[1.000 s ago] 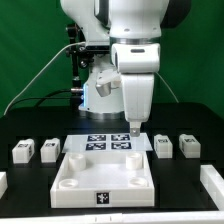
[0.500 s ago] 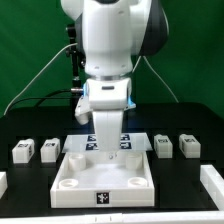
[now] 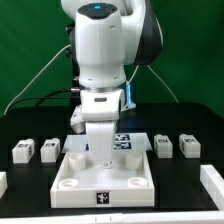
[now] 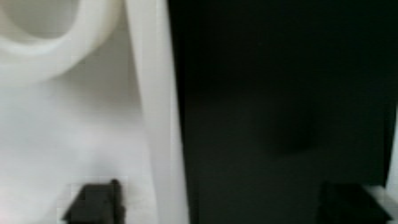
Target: Assemble one leg
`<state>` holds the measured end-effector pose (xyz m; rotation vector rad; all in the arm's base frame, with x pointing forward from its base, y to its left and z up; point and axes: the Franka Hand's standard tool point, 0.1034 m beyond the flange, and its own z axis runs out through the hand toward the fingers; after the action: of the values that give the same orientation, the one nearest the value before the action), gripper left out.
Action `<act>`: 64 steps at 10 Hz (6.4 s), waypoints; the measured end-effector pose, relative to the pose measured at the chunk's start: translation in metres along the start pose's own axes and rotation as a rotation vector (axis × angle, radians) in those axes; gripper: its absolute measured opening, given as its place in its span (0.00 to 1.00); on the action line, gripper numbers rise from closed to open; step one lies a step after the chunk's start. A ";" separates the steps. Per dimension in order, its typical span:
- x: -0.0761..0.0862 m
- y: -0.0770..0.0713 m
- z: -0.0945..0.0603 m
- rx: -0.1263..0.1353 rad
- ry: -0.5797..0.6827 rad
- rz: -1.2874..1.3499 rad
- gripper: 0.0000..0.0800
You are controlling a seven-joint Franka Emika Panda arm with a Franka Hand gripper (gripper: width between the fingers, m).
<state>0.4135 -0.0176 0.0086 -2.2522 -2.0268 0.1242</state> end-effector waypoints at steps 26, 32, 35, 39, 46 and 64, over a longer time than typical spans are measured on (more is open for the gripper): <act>0.096 0.072 -0.012 -0.024 0.005 -0.069 0.18; 0.095 0.072 -0.011 -0.022 0.005 -0.067 0.76; 0.095 0.072 -0.011 -0.022 0.005 -0.066 0.81; 0.097 0.073 -0.021 -0.034 0.004 -0.019 0.81; 0.161 0.030 -0.058 -0.042 0.047 0.791 0.81; 0.188 -0.018 -0.025 0.611 -0.607 1.483 0.81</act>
Offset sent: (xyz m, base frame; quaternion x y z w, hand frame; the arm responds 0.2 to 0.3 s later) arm 0.0000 0.0000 0.0000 0.0000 0.0000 0.0000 1.0000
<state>0.4194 0.1709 0.0379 -2.7626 0.1381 1.3584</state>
